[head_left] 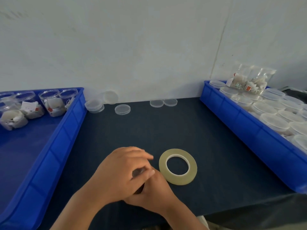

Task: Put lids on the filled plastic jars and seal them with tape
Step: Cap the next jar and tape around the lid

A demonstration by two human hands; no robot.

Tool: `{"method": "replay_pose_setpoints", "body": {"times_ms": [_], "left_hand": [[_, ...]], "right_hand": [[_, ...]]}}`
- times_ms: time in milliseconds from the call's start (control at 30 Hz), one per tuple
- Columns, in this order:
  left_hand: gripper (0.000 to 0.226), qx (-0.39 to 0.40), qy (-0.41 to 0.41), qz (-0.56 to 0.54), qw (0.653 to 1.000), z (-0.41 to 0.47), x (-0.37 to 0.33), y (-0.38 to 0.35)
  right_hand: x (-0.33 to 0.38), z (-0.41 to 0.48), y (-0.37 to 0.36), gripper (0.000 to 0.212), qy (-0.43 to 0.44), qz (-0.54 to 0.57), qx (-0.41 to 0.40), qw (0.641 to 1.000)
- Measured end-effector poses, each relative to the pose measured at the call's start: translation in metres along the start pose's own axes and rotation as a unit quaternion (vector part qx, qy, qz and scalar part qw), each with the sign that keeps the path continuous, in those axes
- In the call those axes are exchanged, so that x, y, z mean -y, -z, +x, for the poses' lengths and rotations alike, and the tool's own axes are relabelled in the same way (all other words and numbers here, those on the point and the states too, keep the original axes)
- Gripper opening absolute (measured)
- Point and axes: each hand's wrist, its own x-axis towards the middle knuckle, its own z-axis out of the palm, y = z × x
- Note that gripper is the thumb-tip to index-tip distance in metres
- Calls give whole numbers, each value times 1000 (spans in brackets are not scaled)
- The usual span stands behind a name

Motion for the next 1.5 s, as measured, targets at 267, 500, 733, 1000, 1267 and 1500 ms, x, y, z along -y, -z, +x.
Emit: {"method": "replay_pose_setpoints", "body": {"times_ms": [267,500,733,1000,1267,1500], "left_hand": [[86,-21,190,89,978,-16,-22,-26],[56,-55,144,82,985,-1,-17,-23],[34,-72,53,19,996,0,6,-20],[79,-99,210,35,972,-4,-21,-37],[44,-191,174,20,966,5,-23,-44],[37,-167,112,-4,980,4,-10,-38]], "right_hand": [[0,-2,-9,68,8,-103,-19,994],[0,2,-7,67,1,-110,-26,994],[1,6,-9,69,5,-113,-67,991],[8,0,-6,54,22,-138,-112,984],[2,0,-2,45,-6,-84,-99,991],[-2,-1,0,62,8,-55,-99,994]]}}
